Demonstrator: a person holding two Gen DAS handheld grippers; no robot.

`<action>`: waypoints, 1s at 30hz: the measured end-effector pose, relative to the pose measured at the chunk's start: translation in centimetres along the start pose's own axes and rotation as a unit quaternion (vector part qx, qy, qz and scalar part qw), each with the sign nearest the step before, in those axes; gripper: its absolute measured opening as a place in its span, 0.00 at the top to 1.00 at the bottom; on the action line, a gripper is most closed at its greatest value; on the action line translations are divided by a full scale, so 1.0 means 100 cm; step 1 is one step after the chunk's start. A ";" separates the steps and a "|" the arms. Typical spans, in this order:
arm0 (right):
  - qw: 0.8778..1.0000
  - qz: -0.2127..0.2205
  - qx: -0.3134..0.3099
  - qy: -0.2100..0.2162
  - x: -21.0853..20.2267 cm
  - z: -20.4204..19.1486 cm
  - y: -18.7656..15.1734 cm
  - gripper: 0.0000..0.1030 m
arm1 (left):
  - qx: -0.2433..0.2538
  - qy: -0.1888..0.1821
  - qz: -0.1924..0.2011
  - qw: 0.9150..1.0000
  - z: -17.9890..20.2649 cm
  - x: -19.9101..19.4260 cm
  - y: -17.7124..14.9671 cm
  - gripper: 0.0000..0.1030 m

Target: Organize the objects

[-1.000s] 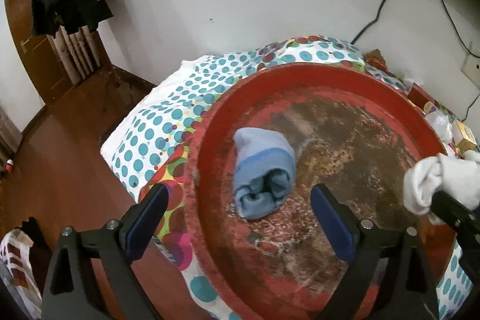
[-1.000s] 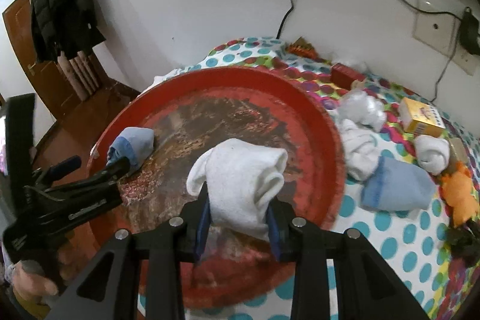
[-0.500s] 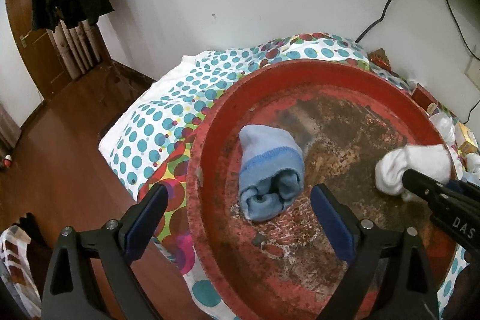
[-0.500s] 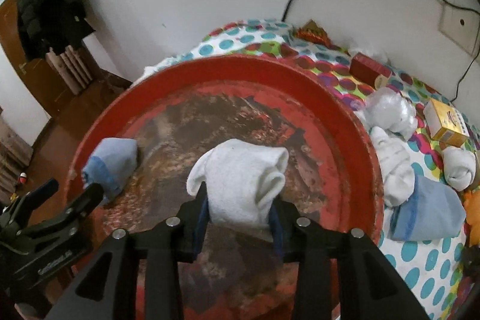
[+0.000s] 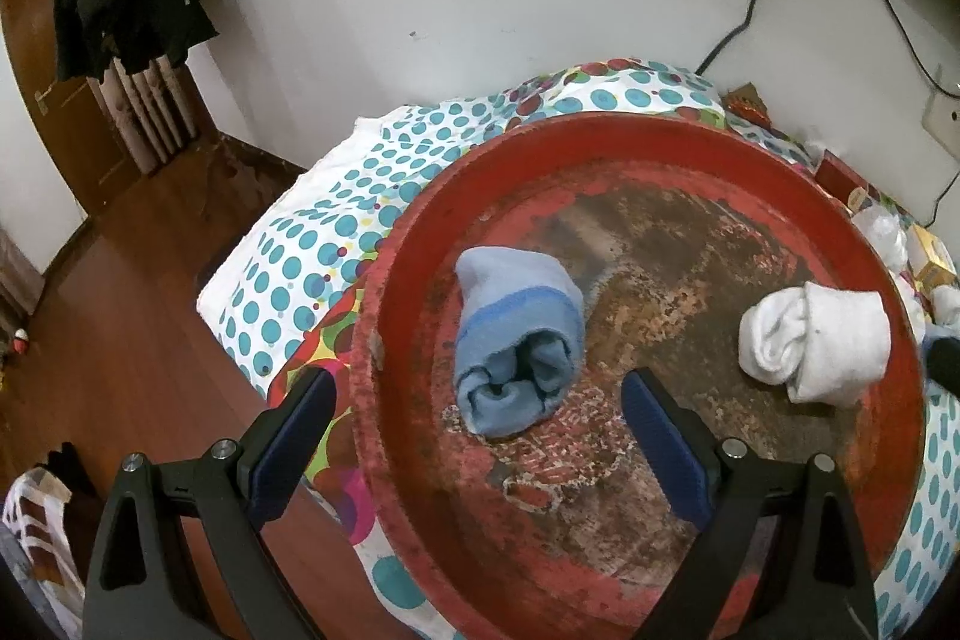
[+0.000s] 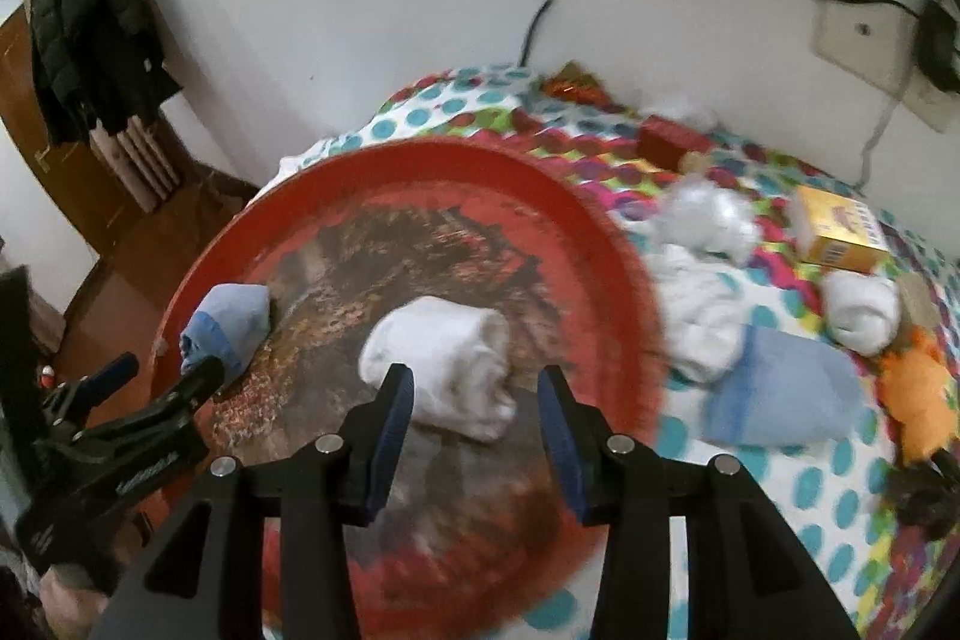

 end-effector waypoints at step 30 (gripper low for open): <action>0.988 -0.070 -0.117 -0.069 -0.104 0.263 -0.076 0.57 | 0.090 -0.027 0.049 0.994 0.061 -0.032 -0.009 0.02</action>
Point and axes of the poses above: each gripper's, at about its wrist camera, not at the fingertips, and x roughly the way its jaws point, z to its right, y to its top, the point moved 7 cm from there along x, roughly the way its jaws point, and after that the axes turned 8 degrees about y, right-handed, at the moved point
